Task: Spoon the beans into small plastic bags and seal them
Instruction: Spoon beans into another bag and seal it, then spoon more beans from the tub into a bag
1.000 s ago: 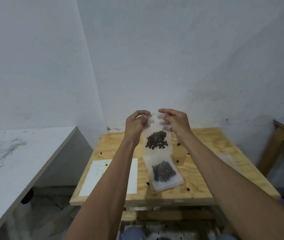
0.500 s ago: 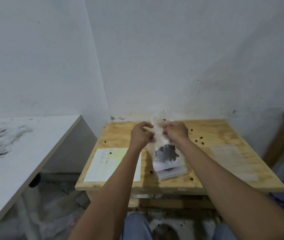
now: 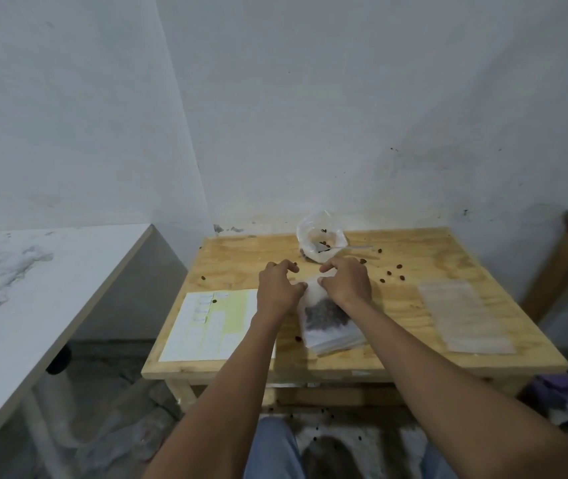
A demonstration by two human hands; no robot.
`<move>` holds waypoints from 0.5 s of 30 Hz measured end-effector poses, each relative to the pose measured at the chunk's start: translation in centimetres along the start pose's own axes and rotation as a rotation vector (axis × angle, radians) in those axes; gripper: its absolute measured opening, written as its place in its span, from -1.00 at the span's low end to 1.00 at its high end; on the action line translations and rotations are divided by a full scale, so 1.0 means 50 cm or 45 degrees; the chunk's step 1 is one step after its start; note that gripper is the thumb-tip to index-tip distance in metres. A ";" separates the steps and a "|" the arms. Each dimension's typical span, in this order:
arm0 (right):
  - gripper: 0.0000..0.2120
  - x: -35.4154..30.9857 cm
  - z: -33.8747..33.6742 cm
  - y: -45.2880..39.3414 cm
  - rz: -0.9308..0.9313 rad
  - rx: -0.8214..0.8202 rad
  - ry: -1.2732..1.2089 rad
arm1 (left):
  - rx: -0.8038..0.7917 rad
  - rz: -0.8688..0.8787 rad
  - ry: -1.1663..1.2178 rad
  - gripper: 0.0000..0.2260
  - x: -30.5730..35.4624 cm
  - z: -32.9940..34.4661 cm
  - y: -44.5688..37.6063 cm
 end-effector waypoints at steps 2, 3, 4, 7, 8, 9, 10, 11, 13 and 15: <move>-0.87 -0.001 -0.003 -0.002 -0.015 0.013 -0.018 | 0.031 0.021 -0.020 -0.70 0.005 0.005 -0.002; -0.88 -0.002 -0.006 -0.004 -0.026 0.027 -0.038 | 0.056 0.035 -0.022 -0.71 0.010 0.006 -0.002; -0.91 -0.003 -0.010 -0.007 -0.032 0.045 -0.071 | 0.087 0.057 -0.024 -0.72 0.017 0.007 -0.003; -0.94 0.001 -0.039 -0.018 -0.019 0.142 -0.165 | 0.180 0.144 -0.061 -0.77 0.053 0.015 -0.005; -0.92 0.006 -0.055 -0.023 0.006 0.173 -0.187 | 0.209 0.185 -0.087 -0.79 0.070 0.021 -0.007; -0.91 0.013 -0.074 -0.029 0.037 0.202 -0.205 | 0.226 0.228 -0.113 -0.80 0.088 0.030 -0.010; -0.90 0.023 -0.094 -0.035 0.075 0.224 -0.221 | 0.232 0.276 -0.131 -0.81 0.109 0.040 -0.013; -0.90 0.035 -0.115 -0.041 0.117 0.243 -0.232 | 0.224 0.317 -0.137 -0.81 0.133 0.053 -0.017; -0.88 0.068 -0.156 -0.055 0.212 0.286 -0.234 | 0.177 0.392 -0.118 -0.82 0.182 0.089 -0.026; -0.87 0.110 -0.198 -0.064 0.304 0.332 -0.205 | 0.086 0.437 -0.098 -0.83 0.234 0.133 -0.029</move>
Point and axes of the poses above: each hand's wrist, its own y-axis away from the middle knuckle, its own z-axis out of the palm, x = y × z, the point moved 1 cm from there along -y, towards the middle knuckle, and after that the axes turned 9 degrees about z, right-handed, at the moved point
